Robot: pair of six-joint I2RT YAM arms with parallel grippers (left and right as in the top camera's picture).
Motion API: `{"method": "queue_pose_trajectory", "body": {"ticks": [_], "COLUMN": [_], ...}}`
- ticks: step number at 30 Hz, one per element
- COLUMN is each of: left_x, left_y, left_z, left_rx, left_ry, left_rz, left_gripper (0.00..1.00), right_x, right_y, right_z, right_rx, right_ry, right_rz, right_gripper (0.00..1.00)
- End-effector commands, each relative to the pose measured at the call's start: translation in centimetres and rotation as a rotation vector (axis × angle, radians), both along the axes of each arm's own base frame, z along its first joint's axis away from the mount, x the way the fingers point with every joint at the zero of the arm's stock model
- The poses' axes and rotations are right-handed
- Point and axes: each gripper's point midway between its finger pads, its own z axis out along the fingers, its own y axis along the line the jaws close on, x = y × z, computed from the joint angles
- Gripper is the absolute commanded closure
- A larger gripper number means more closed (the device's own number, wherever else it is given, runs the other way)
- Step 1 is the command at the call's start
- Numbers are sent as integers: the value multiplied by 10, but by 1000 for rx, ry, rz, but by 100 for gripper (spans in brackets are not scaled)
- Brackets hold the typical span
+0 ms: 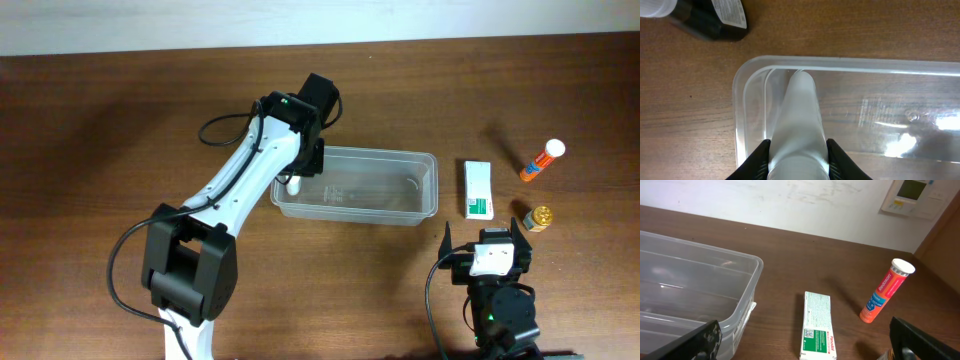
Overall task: Pack container
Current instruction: 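Lower the bottle into the container and open the left gripper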
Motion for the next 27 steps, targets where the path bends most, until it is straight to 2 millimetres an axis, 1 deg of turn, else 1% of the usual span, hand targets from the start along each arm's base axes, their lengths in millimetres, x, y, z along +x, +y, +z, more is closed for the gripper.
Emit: {"method": "queue_pose_trajectory", "body": {"ticks": [1,8,27], "left_x": [2,-1,2], "left_y": [1,2,-3], "left_z": [-3,-15,-15], "left_rx": [13,17,-3], "left_ry": [-15,-8,-16], "left_rz": [14,14,-1], "left_gripper": [70,70,69], "right_x": [0,0,0], "right_y": [-1,-1,-1], "right_z": [2,2,2], "right_rx": [-5,-5,-5], "right_ry": [-5,-4,-4], "right_rz": [0,0,0], "right_gripper": [2,2,2]}}
